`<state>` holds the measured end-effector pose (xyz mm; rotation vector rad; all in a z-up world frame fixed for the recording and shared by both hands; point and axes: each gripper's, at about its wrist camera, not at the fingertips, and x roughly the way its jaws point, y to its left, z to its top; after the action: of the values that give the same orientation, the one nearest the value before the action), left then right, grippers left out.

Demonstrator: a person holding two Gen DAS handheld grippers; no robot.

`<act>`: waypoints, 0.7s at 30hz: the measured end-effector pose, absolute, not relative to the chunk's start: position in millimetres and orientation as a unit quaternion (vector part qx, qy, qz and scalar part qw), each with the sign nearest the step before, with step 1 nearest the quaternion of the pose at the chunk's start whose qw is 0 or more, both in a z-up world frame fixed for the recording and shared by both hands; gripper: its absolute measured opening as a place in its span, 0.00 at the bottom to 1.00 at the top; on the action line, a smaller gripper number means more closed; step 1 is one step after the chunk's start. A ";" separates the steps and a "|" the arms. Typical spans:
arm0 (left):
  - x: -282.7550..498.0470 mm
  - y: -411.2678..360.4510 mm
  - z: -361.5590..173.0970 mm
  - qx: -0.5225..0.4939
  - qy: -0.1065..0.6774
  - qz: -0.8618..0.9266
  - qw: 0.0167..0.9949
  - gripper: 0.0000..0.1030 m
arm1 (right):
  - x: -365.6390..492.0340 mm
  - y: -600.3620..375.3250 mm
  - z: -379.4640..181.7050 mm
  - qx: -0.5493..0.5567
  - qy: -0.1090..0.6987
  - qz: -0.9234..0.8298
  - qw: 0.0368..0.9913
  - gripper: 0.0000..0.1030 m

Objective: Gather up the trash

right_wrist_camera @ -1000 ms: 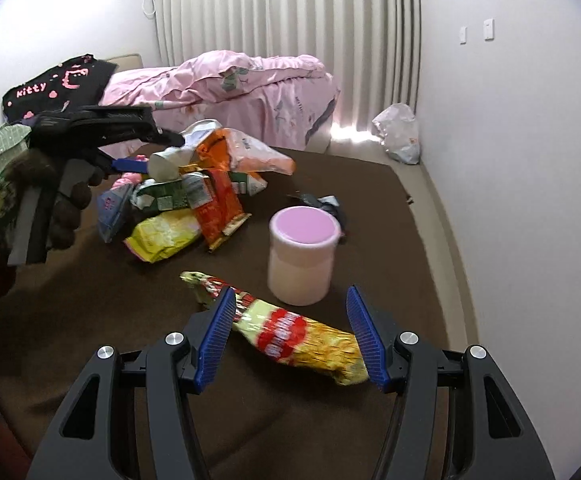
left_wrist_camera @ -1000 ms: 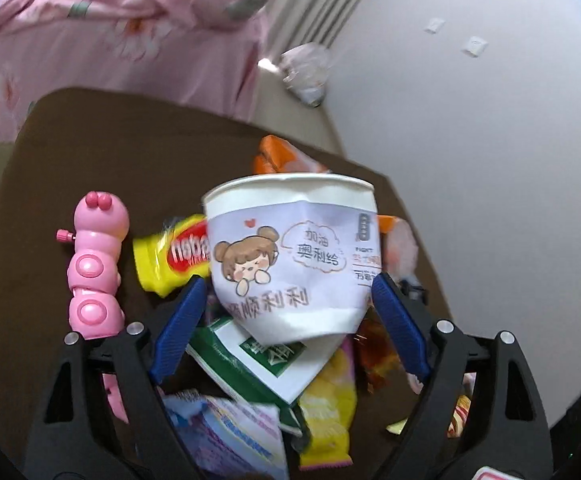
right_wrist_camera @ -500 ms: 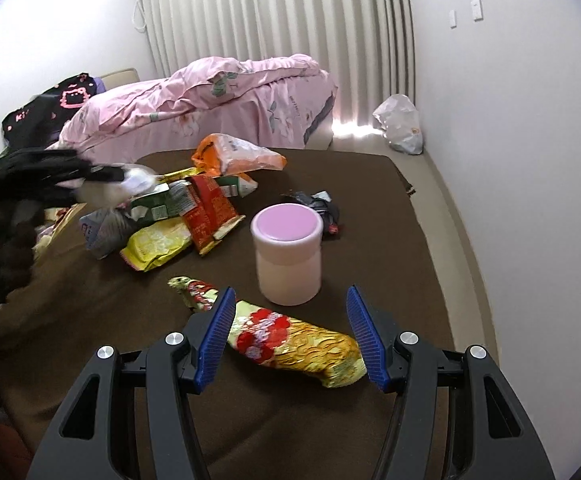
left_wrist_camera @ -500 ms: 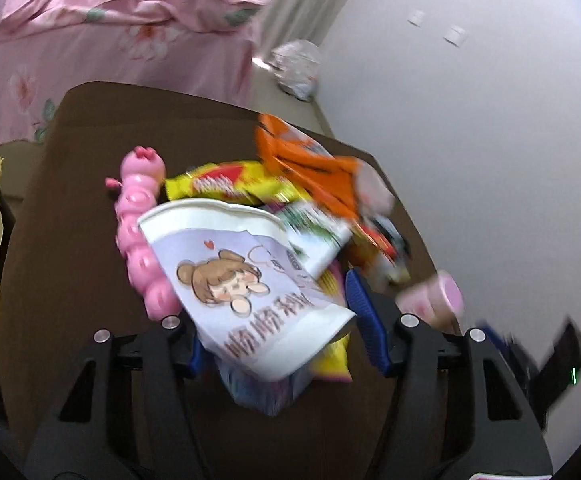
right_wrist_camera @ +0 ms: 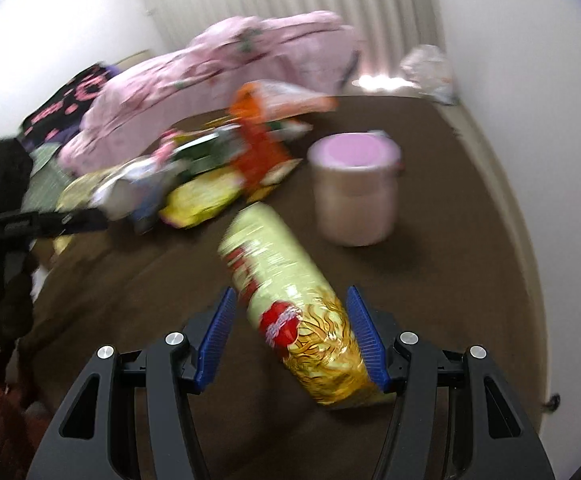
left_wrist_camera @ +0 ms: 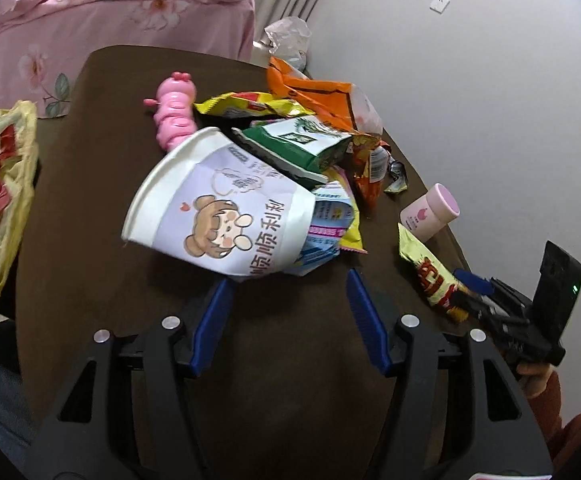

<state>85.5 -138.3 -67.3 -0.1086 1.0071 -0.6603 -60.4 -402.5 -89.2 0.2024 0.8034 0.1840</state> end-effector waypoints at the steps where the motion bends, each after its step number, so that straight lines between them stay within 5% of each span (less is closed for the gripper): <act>1: 85.1 -134.2 -66.6 -0.055 0.473 -0.307 0.824 0.57 | -61.4 -393.9 -82.3 0.086 0.381 0.099 0.915 0.53; 11: 85.5 -105.6 -61.6 -0.073 0.445 -0.259 0.854 0.60 | 8.6 -352.6 -37.3 0.023 0.315 0.059 0.947 0.53; 21: 89.8 -89.7 -70.0 -0.135 0.452 -0.285 0.834 0.79 | 43.6 -313.9 -39.3 0.019 0.330 0.086 0.940 0.53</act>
<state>89.8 -89.7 -70.0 -0.2852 0.9573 -0.6041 43.6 -313.9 -39.3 0.0386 0.6729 0.1754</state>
